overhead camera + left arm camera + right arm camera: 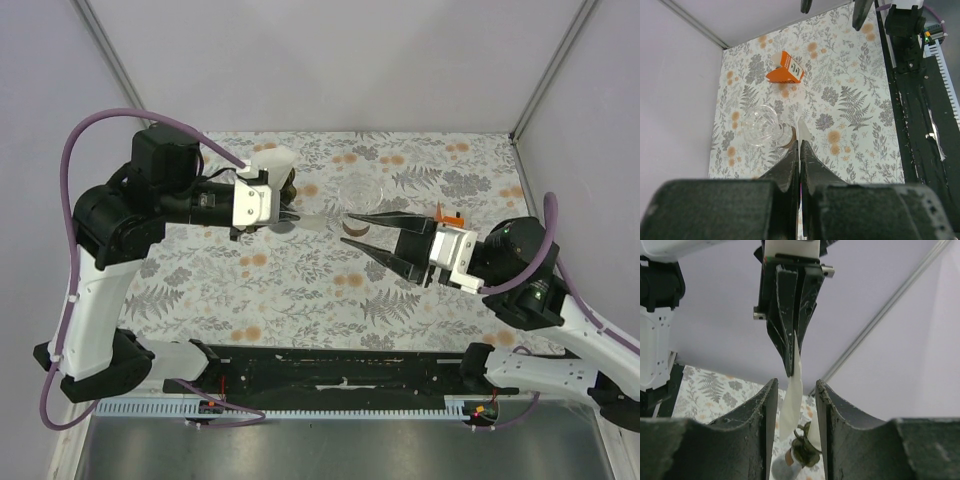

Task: Place the coffee filter in the dripper
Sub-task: Pick up the coffee filter from the center of the board.

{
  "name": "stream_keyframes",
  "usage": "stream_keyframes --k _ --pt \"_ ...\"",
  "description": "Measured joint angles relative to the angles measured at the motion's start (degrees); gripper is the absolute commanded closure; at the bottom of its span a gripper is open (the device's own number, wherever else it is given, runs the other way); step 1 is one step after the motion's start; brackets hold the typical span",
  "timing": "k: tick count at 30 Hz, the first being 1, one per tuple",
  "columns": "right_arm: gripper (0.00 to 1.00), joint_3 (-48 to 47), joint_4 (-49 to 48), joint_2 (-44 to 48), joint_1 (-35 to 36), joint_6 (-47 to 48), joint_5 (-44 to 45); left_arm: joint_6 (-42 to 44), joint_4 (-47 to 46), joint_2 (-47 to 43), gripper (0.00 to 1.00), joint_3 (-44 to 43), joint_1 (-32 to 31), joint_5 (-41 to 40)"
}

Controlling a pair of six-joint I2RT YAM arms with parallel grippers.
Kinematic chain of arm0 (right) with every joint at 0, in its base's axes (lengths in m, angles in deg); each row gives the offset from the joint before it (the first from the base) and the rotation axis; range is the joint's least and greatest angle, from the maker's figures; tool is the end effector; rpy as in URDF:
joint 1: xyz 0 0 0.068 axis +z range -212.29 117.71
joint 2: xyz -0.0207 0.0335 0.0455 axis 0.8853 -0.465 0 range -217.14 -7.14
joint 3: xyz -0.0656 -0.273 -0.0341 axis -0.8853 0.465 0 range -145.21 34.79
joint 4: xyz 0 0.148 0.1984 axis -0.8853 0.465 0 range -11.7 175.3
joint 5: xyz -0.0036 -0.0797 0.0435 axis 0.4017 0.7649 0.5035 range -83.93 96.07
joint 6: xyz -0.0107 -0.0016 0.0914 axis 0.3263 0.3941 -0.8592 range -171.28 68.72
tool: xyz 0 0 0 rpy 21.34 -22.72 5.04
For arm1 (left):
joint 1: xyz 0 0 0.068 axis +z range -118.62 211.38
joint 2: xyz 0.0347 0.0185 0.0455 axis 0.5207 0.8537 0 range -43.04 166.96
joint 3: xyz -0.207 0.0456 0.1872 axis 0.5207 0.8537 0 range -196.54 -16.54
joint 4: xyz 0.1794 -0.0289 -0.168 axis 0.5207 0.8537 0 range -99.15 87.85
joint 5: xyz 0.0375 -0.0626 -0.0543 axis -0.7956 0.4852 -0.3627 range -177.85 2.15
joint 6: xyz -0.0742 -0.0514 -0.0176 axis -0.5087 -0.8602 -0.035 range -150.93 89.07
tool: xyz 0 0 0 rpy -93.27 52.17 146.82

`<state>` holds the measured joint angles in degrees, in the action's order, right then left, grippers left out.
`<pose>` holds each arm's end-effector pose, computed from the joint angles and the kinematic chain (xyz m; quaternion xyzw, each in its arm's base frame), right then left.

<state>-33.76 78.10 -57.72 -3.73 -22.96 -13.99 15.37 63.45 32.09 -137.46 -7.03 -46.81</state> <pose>0.0750 0.1770 0.5008 -0.4995 0.3225 0.3067 0.7433 0.1141 -0.1598 0.5239 0.6732 0.4658 -0.2641 0.5100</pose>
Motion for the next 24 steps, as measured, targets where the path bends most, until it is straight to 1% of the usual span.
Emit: stream_keyframes --k 5,11,17,21,22,24 --pt "0.55 -1.22 -2.6 -3.06 1.53 0.0 -2.01 0.07 -0.37 -0.42 0.98 0.0 -0.57 -0.5" --pt "0.55 -1.81 -1.73 -8.02 1.7 0.0 -2.14 0.02 -0.76 -0.42 0.98 0.02 -0.61 -0.48" --pt "0.55 -2.71 -1.49 -8.35 1.73 0.02 -2.14 0.02 -0.76 -0.44 0.98 0.02 -0.61 -0.48" --pt "0.48 -3.78 -1.57 -8.28 1.73 0.04 -1.84 0.02 -0.76 -0.46 0.98 0.02 -0.61 -0.48" --pt "0.48 -3.87 -1.57 -8.2 1.73 0.07 -1.51 0.02 -0.79 -0.46 0.98 0.02 -0.61 -0.48" --pt "0.51 -4.02 -1.55 -8.13 1.7 0.26 -1.29 0.02 -0.79 -0.46 0.98 0.02 -0.63 -0.48"
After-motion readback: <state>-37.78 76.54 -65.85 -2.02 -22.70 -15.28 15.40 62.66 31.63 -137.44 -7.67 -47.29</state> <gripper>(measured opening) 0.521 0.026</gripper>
